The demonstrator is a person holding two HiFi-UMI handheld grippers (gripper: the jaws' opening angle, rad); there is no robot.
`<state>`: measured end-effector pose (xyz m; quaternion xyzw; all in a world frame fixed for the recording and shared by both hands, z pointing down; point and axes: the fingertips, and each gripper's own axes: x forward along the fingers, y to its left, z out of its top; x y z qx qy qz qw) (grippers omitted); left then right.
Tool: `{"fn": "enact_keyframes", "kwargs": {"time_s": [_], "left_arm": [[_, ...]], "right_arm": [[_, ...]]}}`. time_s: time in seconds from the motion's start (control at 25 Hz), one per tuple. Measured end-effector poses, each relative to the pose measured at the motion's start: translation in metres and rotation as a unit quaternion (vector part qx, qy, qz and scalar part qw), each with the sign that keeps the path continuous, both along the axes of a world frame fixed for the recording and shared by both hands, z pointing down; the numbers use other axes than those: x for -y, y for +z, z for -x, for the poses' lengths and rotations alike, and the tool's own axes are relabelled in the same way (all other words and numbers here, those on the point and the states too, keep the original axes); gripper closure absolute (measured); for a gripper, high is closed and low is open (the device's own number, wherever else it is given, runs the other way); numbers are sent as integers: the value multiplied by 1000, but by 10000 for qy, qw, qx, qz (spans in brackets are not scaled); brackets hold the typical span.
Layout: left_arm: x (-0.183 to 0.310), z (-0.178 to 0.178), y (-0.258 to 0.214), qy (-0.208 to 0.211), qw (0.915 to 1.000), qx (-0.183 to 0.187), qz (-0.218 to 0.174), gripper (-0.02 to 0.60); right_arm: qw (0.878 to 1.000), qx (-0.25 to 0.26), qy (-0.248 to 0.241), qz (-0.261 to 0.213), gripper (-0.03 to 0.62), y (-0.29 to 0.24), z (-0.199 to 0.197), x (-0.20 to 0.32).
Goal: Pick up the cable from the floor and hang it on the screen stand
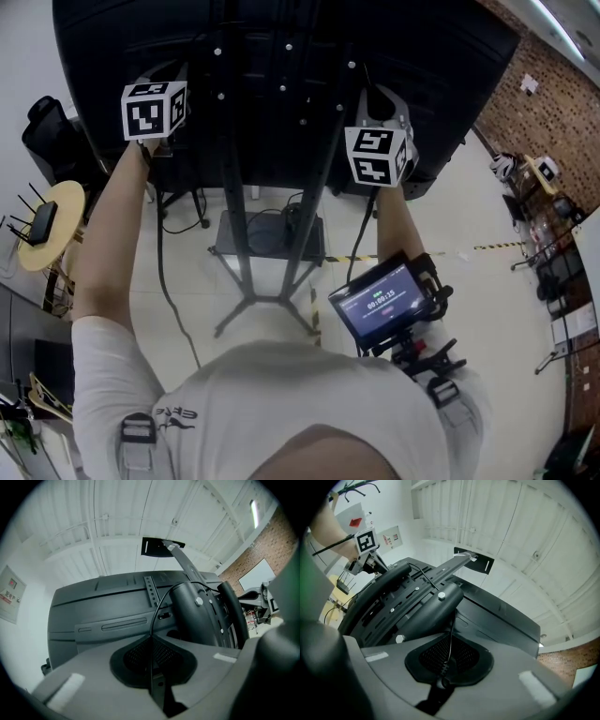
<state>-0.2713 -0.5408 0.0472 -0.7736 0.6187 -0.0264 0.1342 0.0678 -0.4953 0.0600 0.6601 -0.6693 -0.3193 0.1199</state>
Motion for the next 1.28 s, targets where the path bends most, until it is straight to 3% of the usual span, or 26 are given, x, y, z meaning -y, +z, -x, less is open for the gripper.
{"fn": "enact_keyframes", "kwargs": {"time_s": [0.4,0.64,0.96,1.12,1.28], "left_arm": [[-3,-14,5,323,9983,-417,-245,563],[6,-7,35,369,9970,-682,89,533],[4,-17,52,520,9974,-500,51,491],[2,-28,62,582,9978,-326,-18,488],[3,-21,74,602,9974,-407,32,488]], "right_arm": [[9972,682,-311,19,545,4,-7,5],[9951,917,-365,25,534,8,-13,7],[9948,964,-270,189,452,27,-26,9],[9947,975,-222,226,448,34,-33,9],[9954,928,-134,207,444,37,-31,4]]}}
